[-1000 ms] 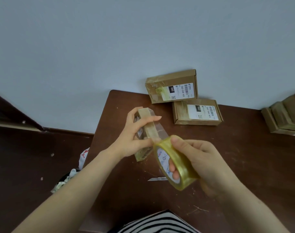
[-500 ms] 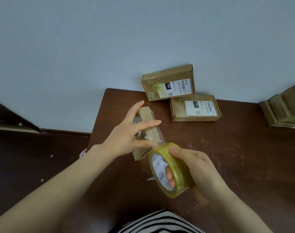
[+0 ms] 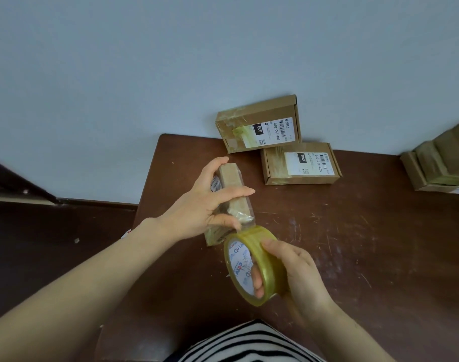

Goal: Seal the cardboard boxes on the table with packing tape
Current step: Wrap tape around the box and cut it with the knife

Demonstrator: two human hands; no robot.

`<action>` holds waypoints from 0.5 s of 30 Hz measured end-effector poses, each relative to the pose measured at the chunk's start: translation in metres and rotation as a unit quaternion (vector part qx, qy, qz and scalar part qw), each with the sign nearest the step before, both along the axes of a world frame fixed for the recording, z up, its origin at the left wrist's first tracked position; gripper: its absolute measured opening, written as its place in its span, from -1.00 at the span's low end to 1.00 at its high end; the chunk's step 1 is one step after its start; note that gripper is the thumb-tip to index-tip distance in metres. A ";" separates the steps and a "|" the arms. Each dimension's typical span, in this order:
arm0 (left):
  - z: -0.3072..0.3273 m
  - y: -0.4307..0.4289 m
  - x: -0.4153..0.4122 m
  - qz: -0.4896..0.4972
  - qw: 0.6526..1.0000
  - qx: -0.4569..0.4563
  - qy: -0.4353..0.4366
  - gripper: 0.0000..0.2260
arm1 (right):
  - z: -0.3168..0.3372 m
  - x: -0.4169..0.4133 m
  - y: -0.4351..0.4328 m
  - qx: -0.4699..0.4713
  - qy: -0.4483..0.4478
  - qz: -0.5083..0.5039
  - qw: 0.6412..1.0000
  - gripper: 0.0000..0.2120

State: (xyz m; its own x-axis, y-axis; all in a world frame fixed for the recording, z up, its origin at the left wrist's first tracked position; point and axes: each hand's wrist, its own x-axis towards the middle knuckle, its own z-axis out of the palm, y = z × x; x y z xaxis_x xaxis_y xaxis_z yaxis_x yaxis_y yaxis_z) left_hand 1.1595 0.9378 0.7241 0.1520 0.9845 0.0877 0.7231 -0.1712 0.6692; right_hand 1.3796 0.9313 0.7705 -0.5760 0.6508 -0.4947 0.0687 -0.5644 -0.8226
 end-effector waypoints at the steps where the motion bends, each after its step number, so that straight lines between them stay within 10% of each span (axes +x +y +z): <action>1: -0.001 0.001 -0.001 -0.010 1.000 -0.007 -0.004 -0.52 | -0.003 -0.001 0.000 0.004 0.001 0.002 1.000 -0.65; 12: 0.036 0.011 -0.028 -0.092 0.975 -0.187 0.083 -0.30 | -0.022 -0.007 0.006 0.069 -0.021 0.007 0.997 -0.66; 15: 0.056 0.007 -0.012 -0.004 0.986 -0.058 0.158 -0.60 | -0.022 -0.010 0.008 0.083 -0.027 0.011 0.996 -0.71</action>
State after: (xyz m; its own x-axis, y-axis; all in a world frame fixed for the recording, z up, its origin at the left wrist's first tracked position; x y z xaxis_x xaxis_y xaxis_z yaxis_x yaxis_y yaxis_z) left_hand 1.1475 0.9450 0.7804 0.1612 0.9838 -0.0781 0.8979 -0.1133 0.4253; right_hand 1.3695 0.9391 0.7483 -0.5655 0.7144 -0.4121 0.1266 -0.4186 -0.8993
